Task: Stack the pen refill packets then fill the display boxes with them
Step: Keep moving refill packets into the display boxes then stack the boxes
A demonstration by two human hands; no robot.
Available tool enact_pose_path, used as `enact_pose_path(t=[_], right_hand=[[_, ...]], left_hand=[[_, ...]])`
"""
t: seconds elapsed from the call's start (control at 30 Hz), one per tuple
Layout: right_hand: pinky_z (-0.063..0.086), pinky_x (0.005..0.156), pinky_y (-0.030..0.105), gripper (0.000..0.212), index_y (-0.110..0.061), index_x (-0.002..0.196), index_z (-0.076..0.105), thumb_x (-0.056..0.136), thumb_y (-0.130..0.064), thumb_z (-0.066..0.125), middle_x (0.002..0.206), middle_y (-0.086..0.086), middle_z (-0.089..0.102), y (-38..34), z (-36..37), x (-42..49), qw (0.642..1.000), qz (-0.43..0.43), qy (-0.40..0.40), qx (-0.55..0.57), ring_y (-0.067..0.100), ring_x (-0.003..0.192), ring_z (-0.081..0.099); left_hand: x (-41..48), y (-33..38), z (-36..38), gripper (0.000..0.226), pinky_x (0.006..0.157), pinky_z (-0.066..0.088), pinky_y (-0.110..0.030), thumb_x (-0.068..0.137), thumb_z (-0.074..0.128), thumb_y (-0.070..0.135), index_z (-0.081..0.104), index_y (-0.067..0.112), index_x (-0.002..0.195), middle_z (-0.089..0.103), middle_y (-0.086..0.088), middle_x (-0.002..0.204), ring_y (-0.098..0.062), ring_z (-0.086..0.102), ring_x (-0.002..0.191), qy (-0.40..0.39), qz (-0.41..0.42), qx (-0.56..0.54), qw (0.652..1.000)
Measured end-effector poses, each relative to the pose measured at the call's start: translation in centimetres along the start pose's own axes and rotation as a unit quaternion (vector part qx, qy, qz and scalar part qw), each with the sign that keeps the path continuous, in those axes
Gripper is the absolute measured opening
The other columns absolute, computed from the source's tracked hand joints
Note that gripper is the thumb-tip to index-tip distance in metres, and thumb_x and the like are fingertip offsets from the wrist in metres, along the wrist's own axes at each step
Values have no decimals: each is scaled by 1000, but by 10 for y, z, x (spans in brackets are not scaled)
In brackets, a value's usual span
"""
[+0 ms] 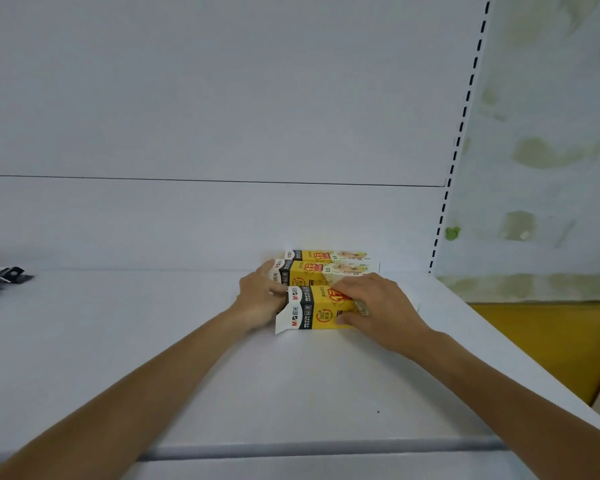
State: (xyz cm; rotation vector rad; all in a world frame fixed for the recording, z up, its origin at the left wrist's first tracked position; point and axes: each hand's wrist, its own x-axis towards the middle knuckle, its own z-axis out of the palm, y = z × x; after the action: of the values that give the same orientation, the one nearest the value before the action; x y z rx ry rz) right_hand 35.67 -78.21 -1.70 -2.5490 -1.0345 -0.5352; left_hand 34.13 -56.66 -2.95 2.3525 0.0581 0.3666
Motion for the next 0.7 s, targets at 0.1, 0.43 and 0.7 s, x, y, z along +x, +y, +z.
enact_pose_path(t=[0.1,0.43,0.7], right_hand=[[37,97,38,47,-24,127,54,82,-36,66,126,-11,57,-1,-1,0,1000,-11,-8,-7,19,116,48],[31,104,21,55,-25,133,50,82,-38,67,138,-10,48,-5,-12,-5,996,0,-38,80,7,126,42],[42,60,28,48,-9,89,57,96,-48,30,89,12,61,32,-44,-4,928,352,-84,85,23,70,55]], left_hand=[[3,1,4,34,111,27,-44,87,61,15,62,11,121,27,-2,152,-31,18,141,-3,10,23,1000],[-38,-4,-47,28,98,38,-24,73,77,29,64,40,95,44,13,128,-6,43,120,37,11,-99,994],[-57,-8,-51,12,71,40,-12,83,68,27,65,35,91,65,12,96,-4,59,85,2,1,-20,1000]])
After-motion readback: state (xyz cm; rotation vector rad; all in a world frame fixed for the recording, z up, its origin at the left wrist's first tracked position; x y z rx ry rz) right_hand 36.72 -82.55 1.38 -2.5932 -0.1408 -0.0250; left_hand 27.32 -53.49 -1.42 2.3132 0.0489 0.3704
